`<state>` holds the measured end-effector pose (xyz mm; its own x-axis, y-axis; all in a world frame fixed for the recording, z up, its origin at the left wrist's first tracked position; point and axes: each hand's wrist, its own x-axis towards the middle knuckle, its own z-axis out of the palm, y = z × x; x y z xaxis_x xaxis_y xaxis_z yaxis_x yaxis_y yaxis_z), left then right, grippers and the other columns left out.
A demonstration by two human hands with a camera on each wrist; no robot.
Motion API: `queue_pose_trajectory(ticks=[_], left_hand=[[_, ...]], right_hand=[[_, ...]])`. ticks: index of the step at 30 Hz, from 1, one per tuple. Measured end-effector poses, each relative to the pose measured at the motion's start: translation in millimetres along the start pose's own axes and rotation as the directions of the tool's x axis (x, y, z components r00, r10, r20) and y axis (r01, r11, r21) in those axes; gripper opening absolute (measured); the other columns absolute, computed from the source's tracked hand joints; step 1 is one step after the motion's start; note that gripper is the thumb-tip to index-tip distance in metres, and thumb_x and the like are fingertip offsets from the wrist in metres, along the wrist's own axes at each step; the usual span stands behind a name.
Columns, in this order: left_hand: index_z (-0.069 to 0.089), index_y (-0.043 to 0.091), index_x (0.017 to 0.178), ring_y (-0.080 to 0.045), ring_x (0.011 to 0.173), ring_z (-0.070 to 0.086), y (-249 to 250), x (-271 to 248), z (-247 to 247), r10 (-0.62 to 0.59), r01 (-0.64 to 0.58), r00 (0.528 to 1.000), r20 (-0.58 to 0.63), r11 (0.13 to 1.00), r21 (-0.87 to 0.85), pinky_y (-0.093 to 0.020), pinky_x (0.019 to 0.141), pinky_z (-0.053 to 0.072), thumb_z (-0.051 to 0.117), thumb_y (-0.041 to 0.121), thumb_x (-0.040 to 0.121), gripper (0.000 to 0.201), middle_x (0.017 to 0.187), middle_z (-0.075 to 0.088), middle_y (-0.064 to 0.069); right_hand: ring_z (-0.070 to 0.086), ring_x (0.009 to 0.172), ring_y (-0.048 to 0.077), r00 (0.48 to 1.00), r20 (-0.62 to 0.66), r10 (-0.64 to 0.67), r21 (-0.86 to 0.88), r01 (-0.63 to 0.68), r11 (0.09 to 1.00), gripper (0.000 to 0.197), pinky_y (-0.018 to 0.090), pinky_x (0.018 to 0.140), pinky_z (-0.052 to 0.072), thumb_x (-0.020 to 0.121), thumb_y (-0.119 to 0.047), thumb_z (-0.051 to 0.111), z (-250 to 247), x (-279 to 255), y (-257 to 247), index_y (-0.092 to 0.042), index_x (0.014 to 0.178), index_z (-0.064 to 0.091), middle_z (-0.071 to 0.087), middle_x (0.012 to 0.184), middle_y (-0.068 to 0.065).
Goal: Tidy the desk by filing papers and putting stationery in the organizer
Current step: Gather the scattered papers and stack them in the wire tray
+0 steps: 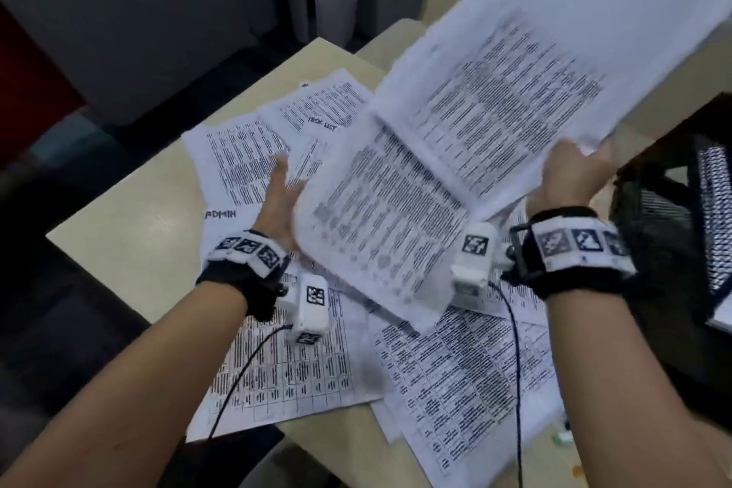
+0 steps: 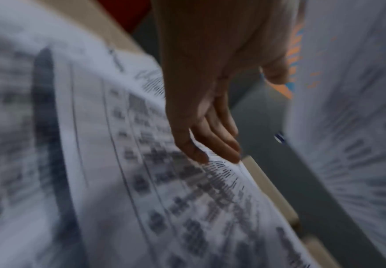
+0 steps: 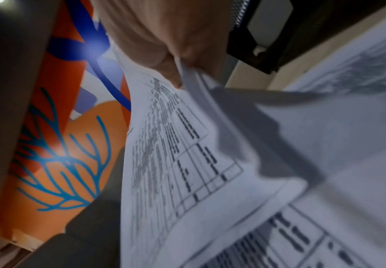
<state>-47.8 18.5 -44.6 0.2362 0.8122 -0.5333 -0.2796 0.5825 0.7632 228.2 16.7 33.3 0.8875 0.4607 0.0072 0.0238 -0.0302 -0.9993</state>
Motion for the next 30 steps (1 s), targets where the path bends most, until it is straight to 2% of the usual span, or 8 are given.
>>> queue_pose_trajectory(ticks=[7, 11, 14, 16, 19, 24, 28, 30], left_hand=[[0.040, 0.012, 0.136, -0.026, 0.131, 0.042, 9, -1, 5, -0.072, 0.049, 0.997, -0.006, 0.616, 0.787, -0.043, 0.111, 0.032, 0.059, 0.068, 0.073, 0.086, 0.145, 0.041, -0.010], [0.058, 0.013, 0.096, -0.018, 0.076, 0.054, 13, 7, -12, 0.258, -0.013, 0.935, -0.244, 0.712, 0.702, -0.020, 0.057, 0.038, 0.054, 0.022, 0.093, 0.010, 0.076, 0.054, -0.001], [0.059, 0.003, 0.110, -0.031, 0.108, 0.050, 11, 18, -34, 0.300, 0.152, 0.860, -0.413, 0.622, 0.768, -0.035, 0.086, 0.047, 0.053, 0.024, 0.092, 0.029, 0.104, 0.060, -0.018], [0.039, 0.001, 0.136, -0.038, 0.132, 0.031, 1, 23, -41, 0.239, 0.277, 0.855, -0.461, 0.540, 0.795, -0.046, 0.110, 0.030, 0.048, 0.037, 0.092, 0.057, 0.141, 0.036, -0.023], [0.013, 0.002, 0.147, -0.039, 0.139, 0.023, -8, 24, -30, 0.171, 0.206, 0.887, -0.429, 0.685, 0.699, -0.049, 0.116, 0.024, 0.045, 0.054, 0.087, 0.085, 0.154, 0.017, -0.019], [0.024, 0.000, 0.142, -0.044, 0.129, 0.042, -20, 27, -22, 0.066, 0.242, 0.916, -0.396, 0.696, 0.676, -0.054, 0.105, 0.040, 0.040, 0.063, 0.083, 0.088, 0.144, 0.034, -0.024], [0.021, 0.000, 0.146, -0.023, 0.090, 0.063, -14, 7, -17, 0.002, 0.198, 0.951, -0.310, 0.766, 0.612, -0.046, 0.095, 0.049, 0.040, 0.065, 0.087, 0.090, 0.123, 0.056, -0.024], [0.026, -0.003, 0.145, -0.022, 0.086, 0.061, -8, -4, -11, 0.020, 0.118, 0.967, -0.254, 0.849, 0.516, -0.036, 0.087, 0.046, 0.041, 0.068, 0.083, 0.096, 0.104, 0.061, -0.023]], right_hand=[[0.051, 0.079, 0.017, 0.966, 0.191, 0.175, -0.077, -0.163, 0.984, 0.021, 0.024, 0.074, 0.042, 0.090, 0.000, 0.045, 17, -16, 44, -0.014, 0.105, 0.052, 0.055, 0.089, -0.001], [0.053, 0.097, 0.021, 0.964, 0.179, 0.198, -0.165, -0.169, 0.972, 0.034, 0.032, 0.094, 0.046, 0.093, -0.010, 0.045, 20, -11, 56, -0.004, 0.127, 0.051, 0.055, 0.107, 0.007], [0.049, 0.098, 0.023, 0.909, 0.232, 0.346, -0.340, -0.257, 0.904, 0.040, 0.029, 0.088, 0.039, 0.091, -0.007, 0.045, 20, -12, 69, 0.000, 0.131, 0.045, 0.054, 0.112, 0.012], [0.046, 0.091, 0.021, 0.858, 0.288, 0.426, -0.466, -0.264, 0.845, 0.032, 0.030, 0.078, 0.038, 0.088, -0.003, 0.044, 25, -29, 79, -0.001, 0.119, 0.051, 0.051, 0.091, 0.008], [0.053, 0.100, 0.025, 0.772, 0.394, 0.498, -0.592, -0.202, 0.780, 0.034, 0.033, 0.083, 0.044, 0.088, -0.001, 0.041, 34, -65, 93, 0.002, 0.122, 0.047, 0.053, 0.102, 0.012], [0.052, 0.090, 0.026, 0.701, 0.586, 0.406, -0.631, 0.081, 0.772, 0.057, 0.029, 0.075, 0.042, 0.087, 0.007, 0.039, 35, -112, 88, -0.008, 0.139, 0.021, 0.052, 0.125, 0.018], [0.054, 0.097, 0.023, 0.698, 0.664, 0.269, -0.587, 0.264, 0.765, 0.050, 0.032, 0.082, 0.050, 0.091, 0.002, 0.041, 10, -108, 62, -0.009, 0.139, 0.033, 0.054, 0.120, 0.009], [0.056, 0.091, 0.019, 0.682, 0.703, 0.202, -0.495, 0.265, 0.828, 0.038, 0.021, 0.066, 0.052, 0.093, 0.000, 0.042, -11, -99, 48, -0.006, 0.130, 0.045, 0.057, 0.116, 0.007]])
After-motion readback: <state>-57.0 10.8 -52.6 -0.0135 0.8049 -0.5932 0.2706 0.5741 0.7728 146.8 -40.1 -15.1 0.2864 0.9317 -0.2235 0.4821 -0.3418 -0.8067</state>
